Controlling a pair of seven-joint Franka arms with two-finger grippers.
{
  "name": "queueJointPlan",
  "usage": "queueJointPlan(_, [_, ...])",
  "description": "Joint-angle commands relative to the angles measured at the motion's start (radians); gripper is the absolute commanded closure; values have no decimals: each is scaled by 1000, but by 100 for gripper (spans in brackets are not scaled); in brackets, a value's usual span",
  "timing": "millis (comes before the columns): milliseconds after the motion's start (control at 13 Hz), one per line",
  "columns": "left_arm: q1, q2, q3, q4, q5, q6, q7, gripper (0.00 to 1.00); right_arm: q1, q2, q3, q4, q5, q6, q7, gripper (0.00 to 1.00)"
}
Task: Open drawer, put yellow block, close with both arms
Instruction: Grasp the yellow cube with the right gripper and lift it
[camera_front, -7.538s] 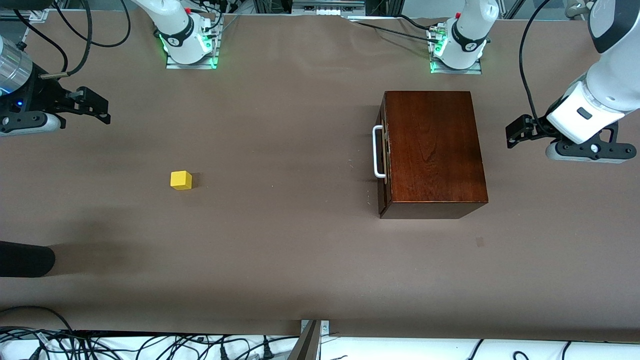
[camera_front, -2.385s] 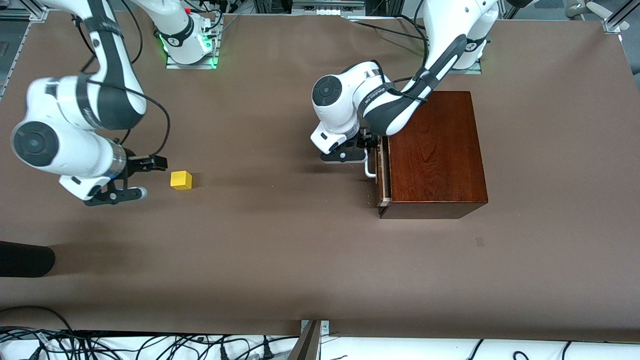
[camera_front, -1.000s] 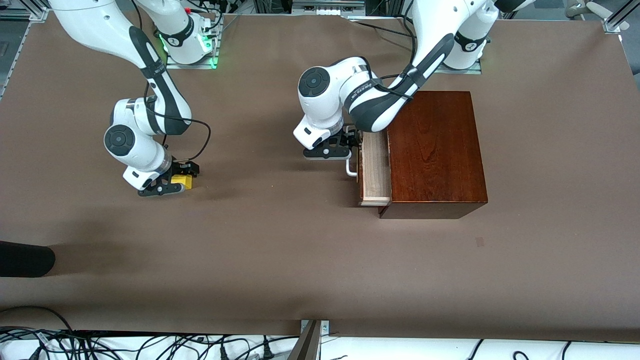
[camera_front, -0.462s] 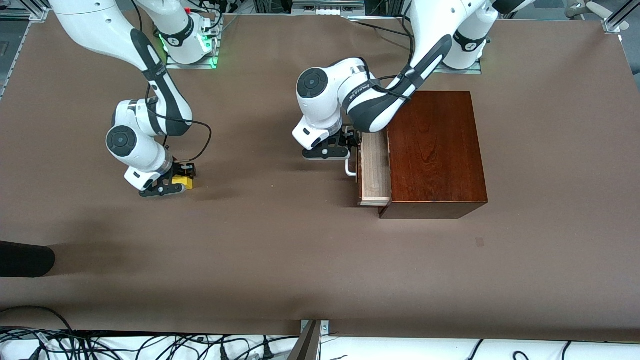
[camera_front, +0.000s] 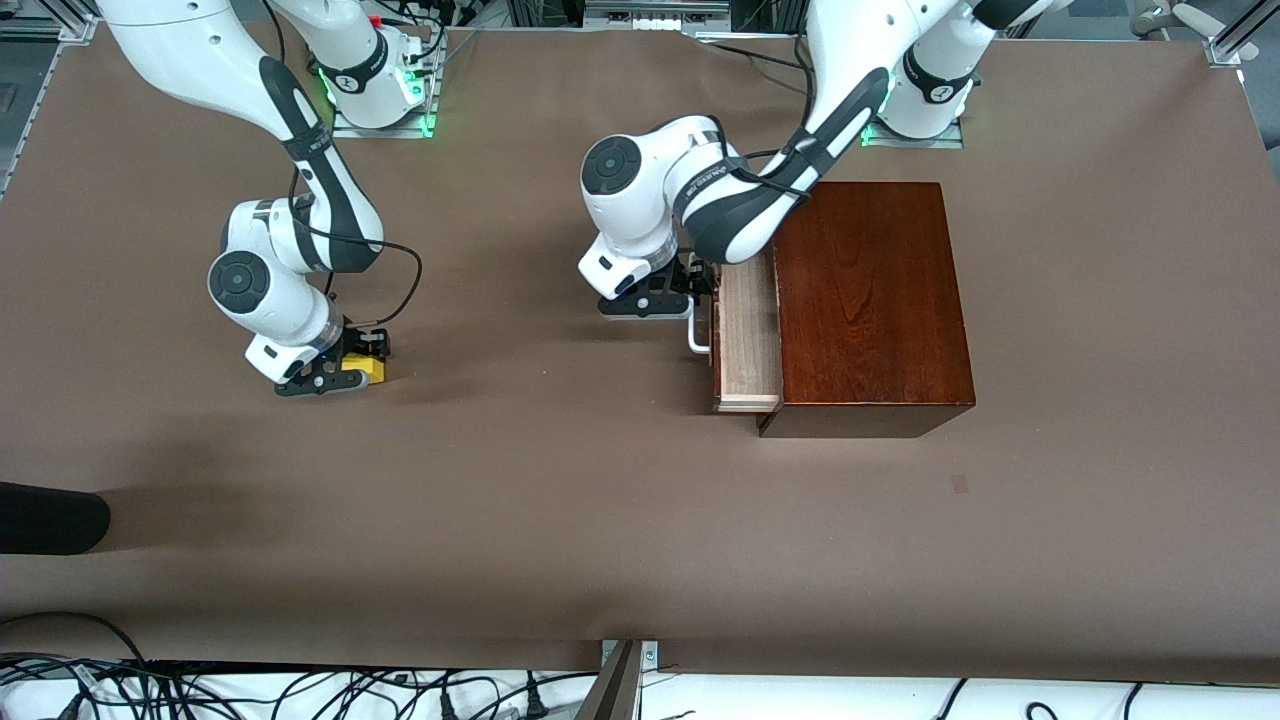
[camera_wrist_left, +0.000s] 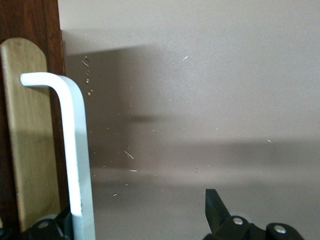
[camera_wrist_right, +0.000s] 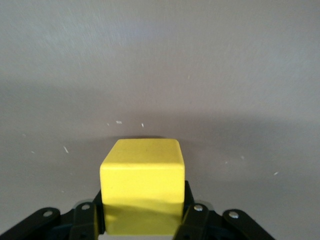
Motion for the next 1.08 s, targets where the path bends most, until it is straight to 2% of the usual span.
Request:
queueJointPlan(0, [-41,61,-3,78,-3,70,21,0,-4,-53,4,98,11,-180,-13,100])
queueJointPlan(154, [-41,61,-3,121,-1,9,25,0,-4,-67,4,203,11,-332,-20,100])
queueJointPlan(308, [-41,55,-4,130,-1,-57,28,0,-4,-84,6,288,8,-424,-29,100])
queueJointPlan(538, [-41,37,-11,131,-3,-84,32,0,-4,-98,6,411,9,-573,-40,100])
queueJointPlan(846, [-42,28,-11,133,-1,-168,81,0,-4,-130,-1,509,9,-734,-45,100])
queueJointPlan(1000, [-33,-47,-14,133,-9,-220,87,0,-5,-132,-4,555,11,-780,-91,100])
